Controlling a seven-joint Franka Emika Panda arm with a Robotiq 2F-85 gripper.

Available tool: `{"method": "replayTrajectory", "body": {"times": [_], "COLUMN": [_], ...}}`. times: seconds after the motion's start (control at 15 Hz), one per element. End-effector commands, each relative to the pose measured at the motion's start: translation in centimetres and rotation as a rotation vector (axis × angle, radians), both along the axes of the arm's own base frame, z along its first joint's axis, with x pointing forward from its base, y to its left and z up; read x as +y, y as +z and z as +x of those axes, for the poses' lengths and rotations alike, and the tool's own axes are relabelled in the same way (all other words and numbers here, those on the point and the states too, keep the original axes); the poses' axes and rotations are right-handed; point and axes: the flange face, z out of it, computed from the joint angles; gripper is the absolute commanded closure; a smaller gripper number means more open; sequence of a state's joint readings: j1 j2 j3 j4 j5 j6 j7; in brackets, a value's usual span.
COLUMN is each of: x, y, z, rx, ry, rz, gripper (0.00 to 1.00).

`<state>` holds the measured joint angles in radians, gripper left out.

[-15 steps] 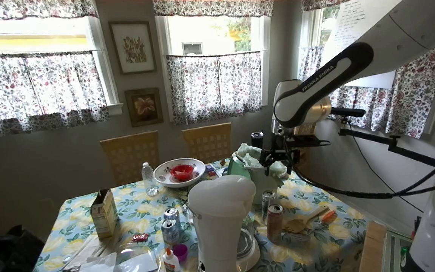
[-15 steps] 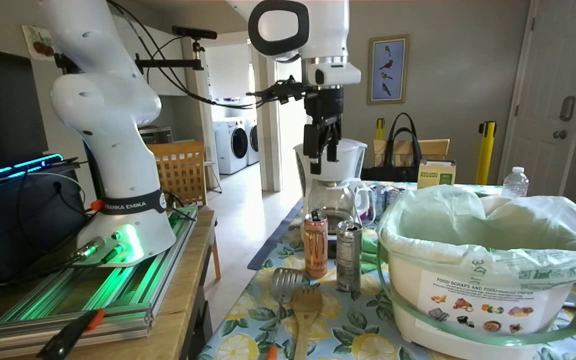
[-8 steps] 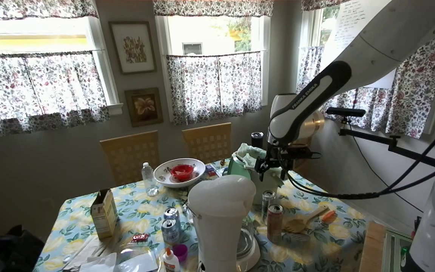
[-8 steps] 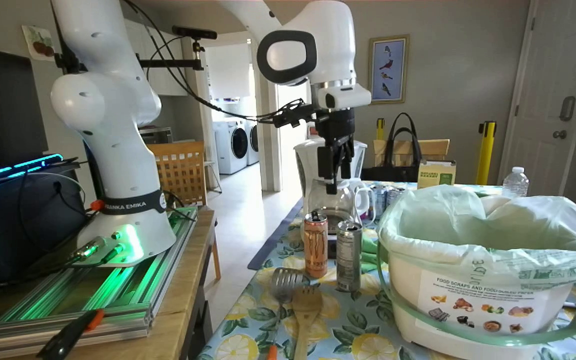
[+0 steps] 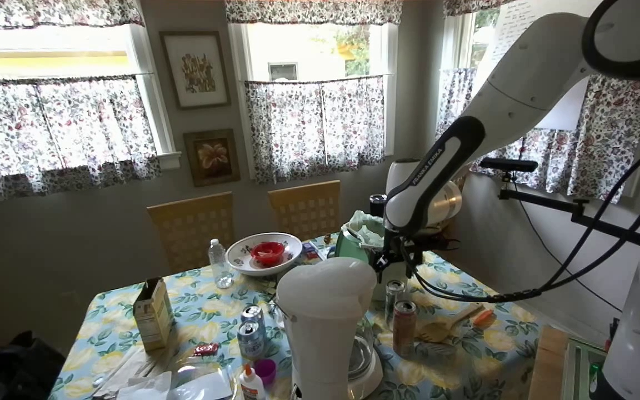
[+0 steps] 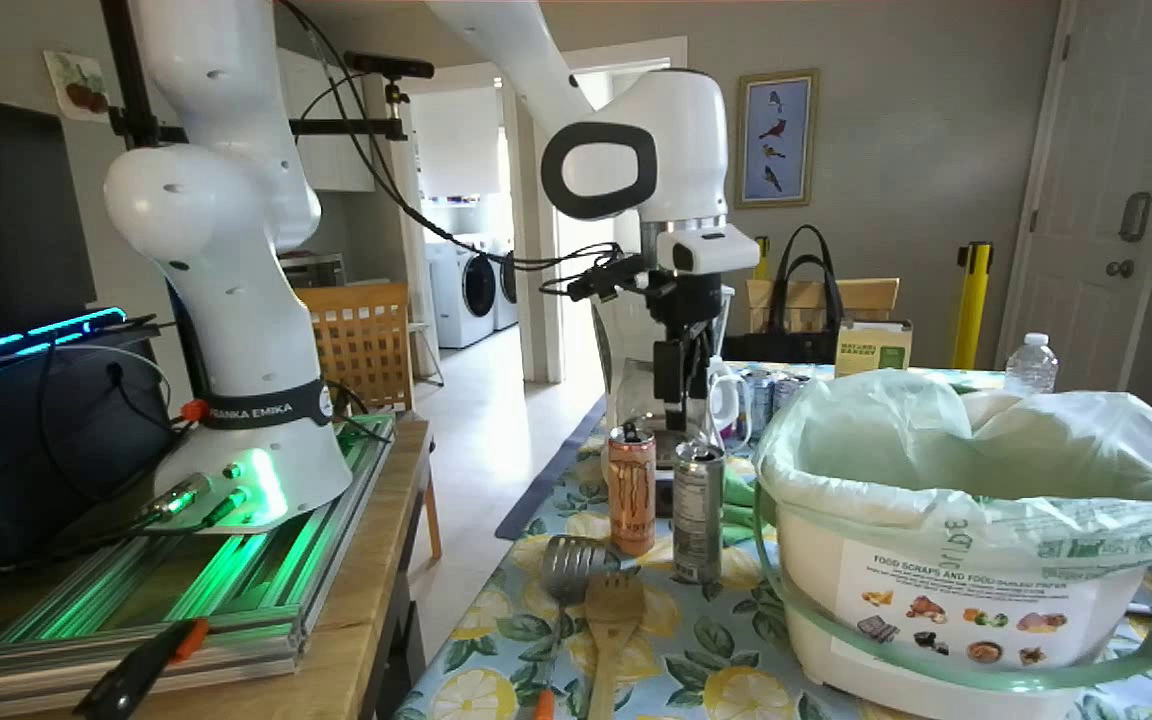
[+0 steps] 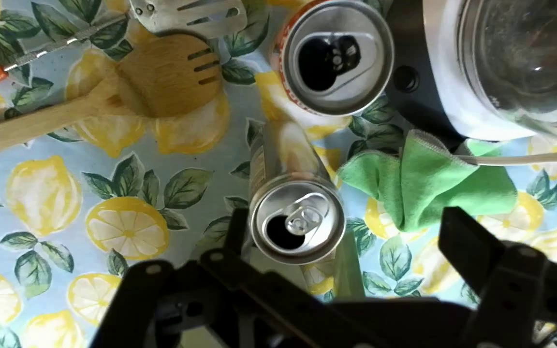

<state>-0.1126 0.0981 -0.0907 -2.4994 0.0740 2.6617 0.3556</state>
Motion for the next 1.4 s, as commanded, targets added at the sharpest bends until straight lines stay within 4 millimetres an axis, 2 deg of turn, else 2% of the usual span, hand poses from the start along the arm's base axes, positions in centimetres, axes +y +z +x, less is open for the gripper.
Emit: {"method": "replayTrajectory", "body": {"times": [0.0,0.53,0.6,0.67,1.0,1.33], "x": [-0.2,-1.3,-1.3,-1.3,-1.4,-1.5], "y": [-1.8,-4.7,-5.0,-5.2,-5.6,-4.7], "z": [1.5,2.4,2.5,2.7,3.1,3.1], "rx": [0.019,0.021,0.018,0.016,0.021,0.01], "ry": [0.052,0.071,0.071,0.071,0.062,0.049], "rz": [-0.043,-0.089,-0.09,-0.091,-0.087,-0.072], "gripper": [0.0,0.0,0.25,0.26,0.62,0.63]}}
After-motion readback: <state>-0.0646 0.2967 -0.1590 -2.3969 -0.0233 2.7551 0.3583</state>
